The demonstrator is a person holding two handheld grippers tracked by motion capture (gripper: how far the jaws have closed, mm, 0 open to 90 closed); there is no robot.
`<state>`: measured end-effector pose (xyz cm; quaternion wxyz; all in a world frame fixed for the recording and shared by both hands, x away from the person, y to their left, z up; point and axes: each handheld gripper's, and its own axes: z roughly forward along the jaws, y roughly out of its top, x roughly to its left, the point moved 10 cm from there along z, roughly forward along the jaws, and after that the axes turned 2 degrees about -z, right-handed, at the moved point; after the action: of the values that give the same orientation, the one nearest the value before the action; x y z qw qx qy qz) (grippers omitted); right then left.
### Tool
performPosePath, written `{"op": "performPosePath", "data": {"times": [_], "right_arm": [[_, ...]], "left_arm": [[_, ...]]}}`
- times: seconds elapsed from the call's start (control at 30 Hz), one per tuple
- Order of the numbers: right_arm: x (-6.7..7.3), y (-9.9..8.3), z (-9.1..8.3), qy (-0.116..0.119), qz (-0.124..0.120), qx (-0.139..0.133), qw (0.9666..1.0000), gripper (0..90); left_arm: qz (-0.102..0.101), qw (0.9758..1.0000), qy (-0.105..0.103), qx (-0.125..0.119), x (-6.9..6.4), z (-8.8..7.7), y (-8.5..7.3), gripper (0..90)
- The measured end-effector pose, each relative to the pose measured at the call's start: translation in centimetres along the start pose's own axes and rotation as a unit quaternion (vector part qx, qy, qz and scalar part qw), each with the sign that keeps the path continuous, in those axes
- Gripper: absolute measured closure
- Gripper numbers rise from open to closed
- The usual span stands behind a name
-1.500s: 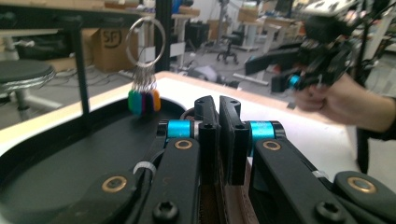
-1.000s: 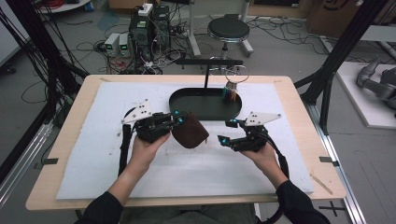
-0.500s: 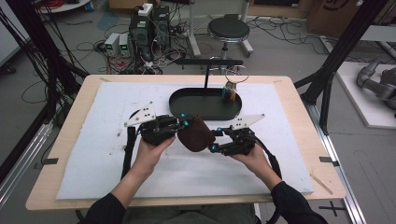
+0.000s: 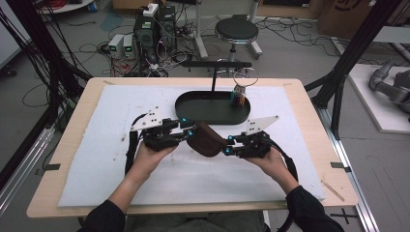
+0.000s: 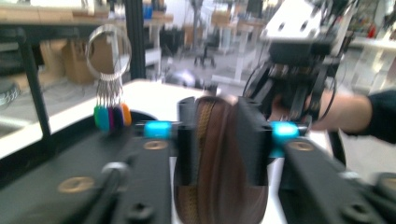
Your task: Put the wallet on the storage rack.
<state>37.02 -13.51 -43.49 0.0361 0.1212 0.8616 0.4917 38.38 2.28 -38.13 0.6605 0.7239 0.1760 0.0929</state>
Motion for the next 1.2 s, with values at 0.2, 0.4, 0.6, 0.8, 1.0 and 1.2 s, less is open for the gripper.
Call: {"op": "performPosePath", "data": {"times": [0.2, 0.4, 0.6, 0.8, 1.0, 1.2], "right_arm": [[0.3, -0.1, -0.3, 0.013, -0.011, 0.008, 0.9998, 70.8], [0.9, -0.3, -0.1, 0.029, -0.024, 0.026, 0.9989, 70.8], [1.8, -0.7, 0.4, 0.055, -0.050, 0.054, 0.9958, 70.7], [1.6, -0.4, 0.0, 0.049, -0.048, 0.044, 0.9966, 70.2], [0.8, 1.1, -1.3, 0.037, -0.008, -0.023, 0.9990, 56.3], [0.2, 1.9, -2.0, 0.048, 0.034, -0.077, 0.9953, 48.8]], "left_arm": [[-0.023, 0.9978, -0.038, 0.049, 0.1, -0.5, -1.0, 49.4], [-0.011, 0.9929, -0.084, 0.083, -1.0, -0.3, -1.8, 42.5], [-0.003, 0.9868, -0.116, 0.114, -2.0, 0.2, -2.9, 56.6], [-0.009, 0.9862, -0.130, 0.102, -2.2, 0.2, -2.7, 64.3], [-0.025, 0.9901, -0.126, 0.055, -1.9, 0.1, -1.9, 66.8], [-0.039, 0.9936, -0.103, -0.026, -1.6, 0.0, -0.8, 67.0]]}}
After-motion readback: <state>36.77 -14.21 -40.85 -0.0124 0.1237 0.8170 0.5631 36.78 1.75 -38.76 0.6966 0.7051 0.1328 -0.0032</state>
